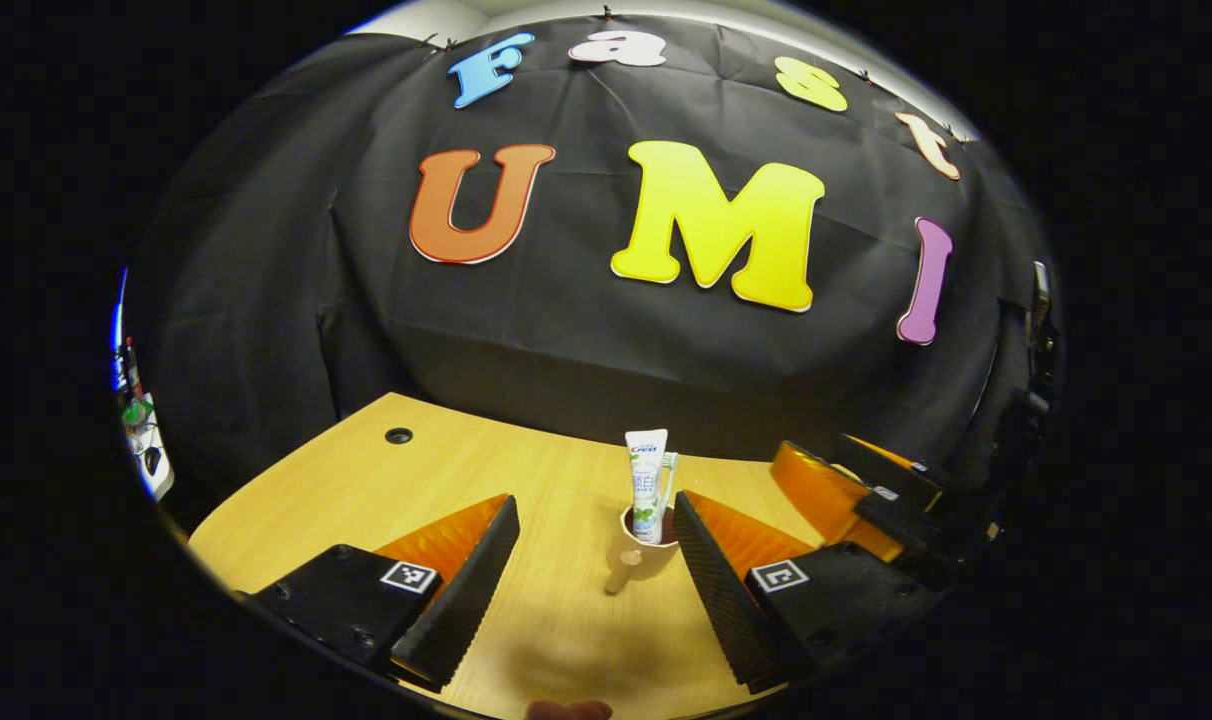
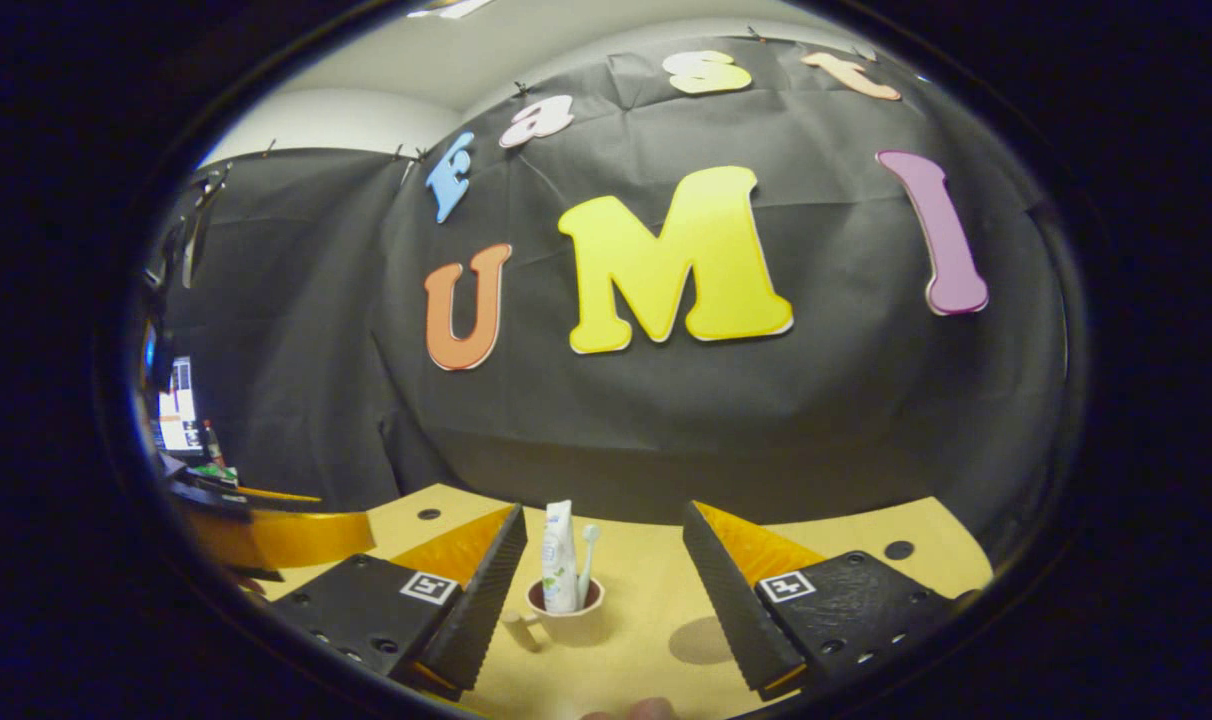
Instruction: Put the toothbrush and toothpaste on the desktop into the cup, then pick up the cup and place it on the coaster on the desktop.
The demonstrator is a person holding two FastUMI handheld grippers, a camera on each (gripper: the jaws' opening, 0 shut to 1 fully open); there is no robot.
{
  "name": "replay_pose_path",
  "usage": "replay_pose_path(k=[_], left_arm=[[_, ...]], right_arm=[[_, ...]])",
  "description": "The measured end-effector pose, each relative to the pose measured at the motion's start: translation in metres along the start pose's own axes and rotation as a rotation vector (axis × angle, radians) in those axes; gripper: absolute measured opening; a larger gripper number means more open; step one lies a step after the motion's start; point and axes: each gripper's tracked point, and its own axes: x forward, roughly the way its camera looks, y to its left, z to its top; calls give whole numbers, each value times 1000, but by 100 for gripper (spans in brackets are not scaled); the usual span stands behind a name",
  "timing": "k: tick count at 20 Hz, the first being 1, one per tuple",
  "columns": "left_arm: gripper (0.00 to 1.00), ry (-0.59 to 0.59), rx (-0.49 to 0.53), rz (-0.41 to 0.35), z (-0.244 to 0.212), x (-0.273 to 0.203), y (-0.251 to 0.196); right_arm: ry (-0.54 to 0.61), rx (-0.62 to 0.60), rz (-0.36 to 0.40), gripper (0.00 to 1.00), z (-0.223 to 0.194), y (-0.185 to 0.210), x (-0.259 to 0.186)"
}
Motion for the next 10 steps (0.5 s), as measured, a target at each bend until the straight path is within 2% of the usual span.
replay_pose_path(k=[3, 5, 10], left_arm=[[98, 89, -5, -88, -5, 20, -20], [98, 190, -4, -130, -18, 38, -26], [99, 566, 17, -185, -89, 68, -28]], right_arm=[[38, -16, -96, 93, 25, -27, -54], [41, -45, -141, 92, 38, -39, -84], [60, -93, -237, 93, 50, -69, -143]])
